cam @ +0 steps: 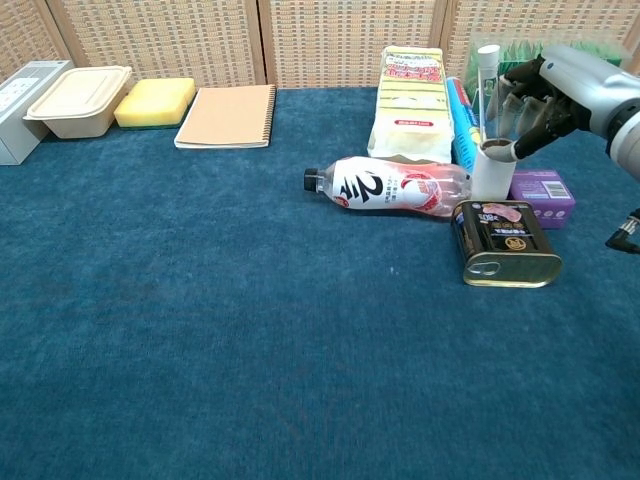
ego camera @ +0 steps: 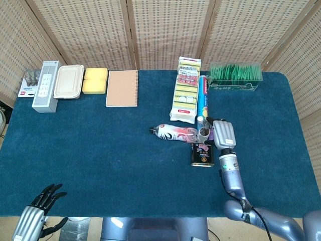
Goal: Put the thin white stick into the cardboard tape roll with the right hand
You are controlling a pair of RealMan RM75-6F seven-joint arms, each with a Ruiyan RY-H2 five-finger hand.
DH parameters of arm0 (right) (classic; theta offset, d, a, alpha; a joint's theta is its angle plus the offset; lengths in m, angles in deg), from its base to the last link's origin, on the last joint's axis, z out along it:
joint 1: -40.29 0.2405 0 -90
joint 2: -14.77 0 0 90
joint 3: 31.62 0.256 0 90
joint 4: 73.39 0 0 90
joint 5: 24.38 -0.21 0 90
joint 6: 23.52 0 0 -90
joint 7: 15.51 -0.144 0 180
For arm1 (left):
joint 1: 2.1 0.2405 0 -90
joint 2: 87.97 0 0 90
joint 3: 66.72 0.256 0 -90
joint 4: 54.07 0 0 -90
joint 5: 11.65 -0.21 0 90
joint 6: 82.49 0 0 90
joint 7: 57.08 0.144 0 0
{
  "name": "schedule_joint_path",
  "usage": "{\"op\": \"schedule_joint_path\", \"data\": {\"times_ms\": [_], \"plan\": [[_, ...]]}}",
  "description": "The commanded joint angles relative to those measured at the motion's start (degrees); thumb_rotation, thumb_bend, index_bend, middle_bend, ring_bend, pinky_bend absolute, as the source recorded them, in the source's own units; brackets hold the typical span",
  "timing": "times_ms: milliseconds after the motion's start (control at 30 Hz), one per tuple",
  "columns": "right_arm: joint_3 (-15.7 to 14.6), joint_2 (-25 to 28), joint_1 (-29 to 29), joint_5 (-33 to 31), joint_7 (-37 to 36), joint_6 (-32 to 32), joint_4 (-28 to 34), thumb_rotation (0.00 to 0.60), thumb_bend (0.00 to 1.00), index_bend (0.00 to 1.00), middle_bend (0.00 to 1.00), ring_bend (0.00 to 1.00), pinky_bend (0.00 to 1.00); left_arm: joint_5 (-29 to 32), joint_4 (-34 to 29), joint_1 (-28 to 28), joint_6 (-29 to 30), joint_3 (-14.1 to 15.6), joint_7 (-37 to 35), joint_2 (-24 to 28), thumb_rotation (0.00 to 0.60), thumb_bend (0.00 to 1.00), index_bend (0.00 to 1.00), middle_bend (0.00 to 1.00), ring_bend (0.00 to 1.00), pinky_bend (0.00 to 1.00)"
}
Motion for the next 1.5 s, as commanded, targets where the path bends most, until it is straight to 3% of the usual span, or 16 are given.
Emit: {"op": "schedule_joint_path", "data": {"times_ms": [33,633,1500], "plan": [[0.1,-0.2,0.2,-0.2,0.5,0.2,0.0,0.600,0.28,0.47,0.53,0.50,0.41,0.1,0.0,0.0,0.1,0.0,-0.1,0.0,0.600,0.18,0.24,0.15,0.10,0.26],[0.5,-0.5,1.0,-1.1,2.4,0.7,0.4,0.600,0.29,0.55,0.61,0.57,0.43,0.3,0.4,0.1,0.2,-0.1,-0.7,-0.1,0.600,0.18,0.23,0.15,0.10,0.26],[0.5,-0.6,1.8,-0.4,4.5,2.5,2.3,0.600,0.31,0.57,0.72,0.73,0.49,0.4,0.9,0.3,0.7,-0.1,-1.3,0.0,0.600,0.18,0.23,0.15,0.10,0.26]]}}
